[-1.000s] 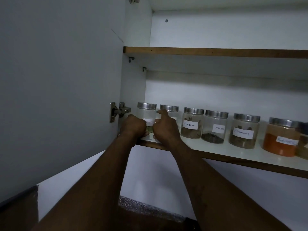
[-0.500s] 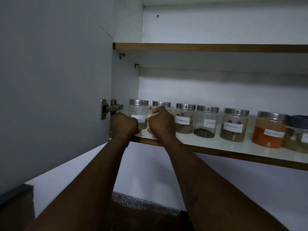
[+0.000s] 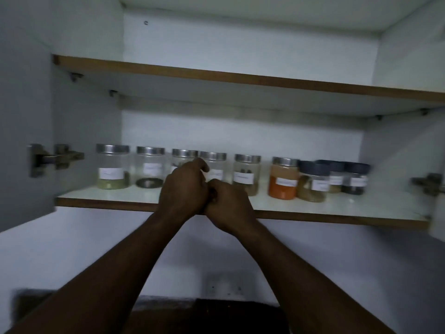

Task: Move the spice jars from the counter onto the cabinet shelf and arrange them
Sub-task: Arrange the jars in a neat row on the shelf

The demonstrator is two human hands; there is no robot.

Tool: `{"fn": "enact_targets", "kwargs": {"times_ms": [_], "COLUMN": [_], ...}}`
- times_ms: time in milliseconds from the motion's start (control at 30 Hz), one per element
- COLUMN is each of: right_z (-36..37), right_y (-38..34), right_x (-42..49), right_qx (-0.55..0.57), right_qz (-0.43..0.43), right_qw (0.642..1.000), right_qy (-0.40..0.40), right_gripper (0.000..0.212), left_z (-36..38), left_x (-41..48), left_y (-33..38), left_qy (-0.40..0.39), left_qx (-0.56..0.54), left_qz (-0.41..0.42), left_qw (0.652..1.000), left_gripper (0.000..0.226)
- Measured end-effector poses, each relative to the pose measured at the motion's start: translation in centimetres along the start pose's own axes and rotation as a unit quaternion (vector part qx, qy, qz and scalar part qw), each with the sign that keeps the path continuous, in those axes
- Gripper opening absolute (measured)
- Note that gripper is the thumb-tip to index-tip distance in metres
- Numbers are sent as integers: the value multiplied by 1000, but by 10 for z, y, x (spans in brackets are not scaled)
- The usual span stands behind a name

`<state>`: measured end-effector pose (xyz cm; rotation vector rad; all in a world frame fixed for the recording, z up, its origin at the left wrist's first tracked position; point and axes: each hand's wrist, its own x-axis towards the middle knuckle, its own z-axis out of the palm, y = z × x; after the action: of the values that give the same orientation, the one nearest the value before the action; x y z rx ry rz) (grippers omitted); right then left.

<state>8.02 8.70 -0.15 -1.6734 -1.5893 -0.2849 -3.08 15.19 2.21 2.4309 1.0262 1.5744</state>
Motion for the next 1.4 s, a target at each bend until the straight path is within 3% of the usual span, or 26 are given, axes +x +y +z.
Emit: {"fn": "enact_targets", "kwargs": {"times_ms": [167,333,433,600,667,800,900,1100,1233,1400], "right_z": [-87,-166,-193,-203,-199,-189,-187,-189,-183,-178], "right_y": [93,166,198,221,225,231,234,259,274,279], "right_x": [-38,-64,-66,-39,-27,-11,0,13,15,22], "right_qx": [-57,-70,-63,0,-23,-50,-52,-56,-64,-82], "right_qz": [71,151,186,217,208,186,175,193,185,180], "right_qw": [994,979,968,971,975,978,979,979,979,980], "right_qy": [67,122,157,97,76,78,87,43,50,35], "right_gripper": [9,10,13,78,88,76,82,62,42,44], "left_z": [82,146,166,184,189,201,214,238,249,261], "left_x": [-7,-17,-16,-10,-7,1,12,44,60,71], "left_y": [96,173,200,218,220,221,221,215,216,216], "left_qy": [-63,-98,-76,-59,-59,-71,-101,-262,-310,-366], "left_qx": [-156,-167,-158,-135,-128,-149,-156,-101,-96,-26], "left_qz": [7,51,22,-44,-52,-56,-77,-87,-81,-31], "left_qw": [986,980,984,988,989,985,980,956,942,930], "left_gripper": [19,16,22,38,46,53,56,81,82,82]}}
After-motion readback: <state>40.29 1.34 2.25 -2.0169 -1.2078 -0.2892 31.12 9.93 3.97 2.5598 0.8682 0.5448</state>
